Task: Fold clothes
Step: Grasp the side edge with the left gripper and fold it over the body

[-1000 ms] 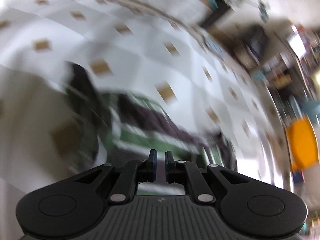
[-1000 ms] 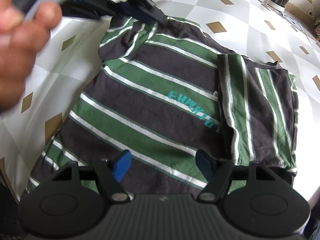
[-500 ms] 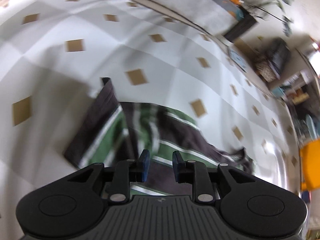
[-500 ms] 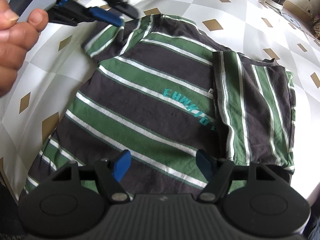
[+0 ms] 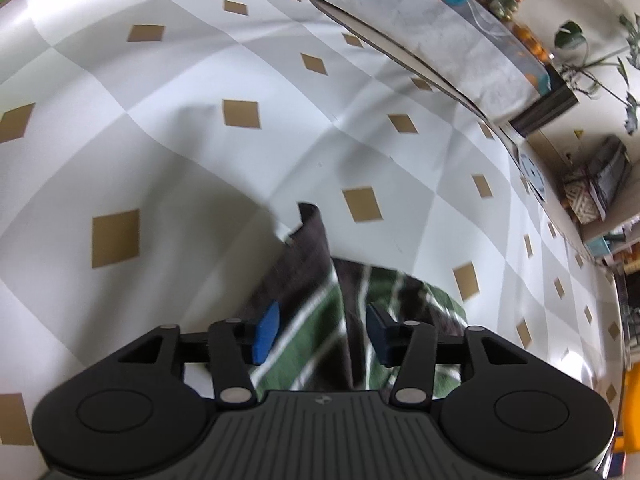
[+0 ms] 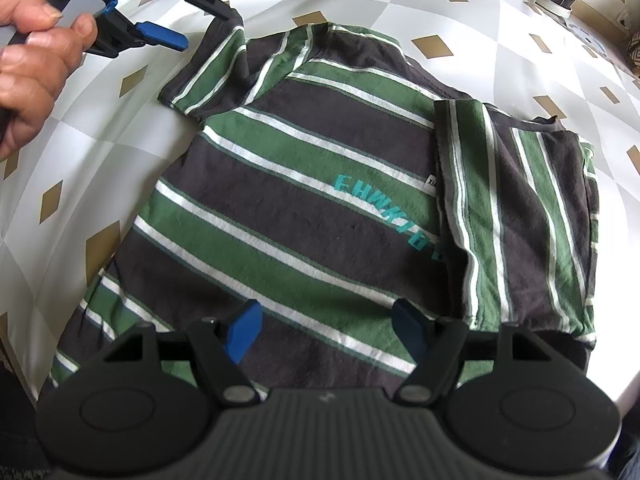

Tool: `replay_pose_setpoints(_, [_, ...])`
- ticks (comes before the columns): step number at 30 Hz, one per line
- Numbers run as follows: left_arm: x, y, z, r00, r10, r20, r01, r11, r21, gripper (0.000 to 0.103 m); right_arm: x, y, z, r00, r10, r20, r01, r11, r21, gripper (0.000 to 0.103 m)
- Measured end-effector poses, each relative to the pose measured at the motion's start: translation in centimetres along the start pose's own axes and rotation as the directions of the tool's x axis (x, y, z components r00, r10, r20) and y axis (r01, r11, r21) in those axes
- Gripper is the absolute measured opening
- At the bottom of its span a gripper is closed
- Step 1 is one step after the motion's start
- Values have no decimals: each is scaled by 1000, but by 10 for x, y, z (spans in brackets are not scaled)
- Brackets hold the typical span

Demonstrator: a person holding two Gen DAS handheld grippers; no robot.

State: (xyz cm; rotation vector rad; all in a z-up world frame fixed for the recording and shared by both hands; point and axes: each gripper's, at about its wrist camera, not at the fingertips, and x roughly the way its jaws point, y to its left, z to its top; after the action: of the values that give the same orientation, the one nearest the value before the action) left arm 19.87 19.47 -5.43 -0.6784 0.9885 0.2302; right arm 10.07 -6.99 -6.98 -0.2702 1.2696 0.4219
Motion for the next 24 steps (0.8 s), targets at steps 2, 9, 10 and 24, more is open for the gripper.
replay_pose_setpoints(2, [3, 4, 2, 1000, 4, 12, -4, 1000, -15, 52, 1, 0, -1, 1000, 0, -4, 0, 1000, -1, 70])
replay_pose_setpoints(9, [26, 8, 1, 1000, 8, -13, -8, 1000, -13, 59, 4, 0, -3, 1000, -2, -21, 2, 1000, -8, 70])
replay_pose_setpoints(10, [30, 7, 1, 1000, 4, -23, -5, 1000, -8, 59, 5, 0, -2, 1000, -4, -23, 4, 1000, -8, 70])
replay_pose_setpoints(24, [36, 0, -11, 999, 12, -37, -11, 1000, 24, 9, 5, -4, 1, 1000, -11, -20, 11, 1000, -6, 70])
